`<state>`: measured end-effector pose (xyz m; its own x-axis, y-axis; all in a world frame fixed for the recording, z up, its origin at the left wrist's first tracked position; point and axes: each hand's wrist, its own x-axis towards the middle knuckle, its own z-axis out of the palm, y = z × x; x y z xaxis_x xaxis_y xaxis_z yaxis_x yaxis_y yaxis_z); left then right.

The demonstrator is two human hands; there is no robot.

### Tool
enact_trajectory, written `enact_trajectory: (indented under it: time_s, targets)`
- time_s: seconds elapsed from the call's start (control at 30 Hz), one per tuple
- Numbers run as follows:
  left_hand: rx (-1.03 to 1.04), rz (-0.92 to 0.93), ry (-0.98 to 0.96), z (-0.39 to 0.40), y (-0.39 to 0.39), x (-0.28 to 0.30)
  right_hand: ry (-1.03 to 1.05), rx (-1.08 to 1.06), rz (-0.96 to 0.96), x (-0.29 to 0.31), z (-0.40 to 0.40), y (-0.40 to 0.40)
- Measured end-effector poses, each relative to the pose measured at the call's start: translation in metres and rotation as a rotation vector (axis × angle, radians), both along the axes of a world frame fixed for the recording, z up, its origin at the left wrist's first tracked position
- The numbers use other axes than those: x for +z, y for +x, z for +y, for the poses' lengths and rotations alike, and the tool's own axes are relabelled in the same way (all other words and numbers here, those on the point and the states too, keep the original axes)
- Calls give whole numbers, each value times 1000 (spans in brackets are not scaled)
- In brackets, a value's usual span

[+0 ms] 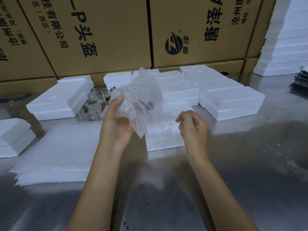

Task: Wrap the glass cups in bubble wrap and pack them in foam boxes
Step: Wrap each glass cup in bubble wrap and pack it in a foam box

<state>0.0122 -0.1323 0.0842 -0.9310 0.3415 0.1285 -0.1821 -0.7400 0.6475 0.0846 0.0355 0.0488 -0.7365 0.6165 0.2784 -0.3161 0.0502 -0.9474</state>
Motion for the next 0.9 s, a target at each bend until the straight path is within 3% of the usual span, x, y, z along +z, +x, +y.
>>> enact_trajectory:
  time_s: [0.1, 0.2, 0.37, 0.5, 0.73, 0.9]
  targets:
    - [7, -60, 125, -1, -2, -2, 128, 308, -223, 2, -3, 2]
    - [-1, -26, 5, 8, 2, -2, 198, 587, -310, 3, -19, 3]
    - [-99, 16, -61, 20, 6, -6, -135, 270, -84, 5, -11, -3]
    - [-113, 30, -232, 22, 6, -8, -352, 312, 20, 6, 8, -2]
    - [-142, 105, -352, 14, 6, -10, -301, 243, -29, 3, 13, -6]
    - [-152, 329, -561, 11, 16, -4, -200, 145, 26, 7, 23, -1]
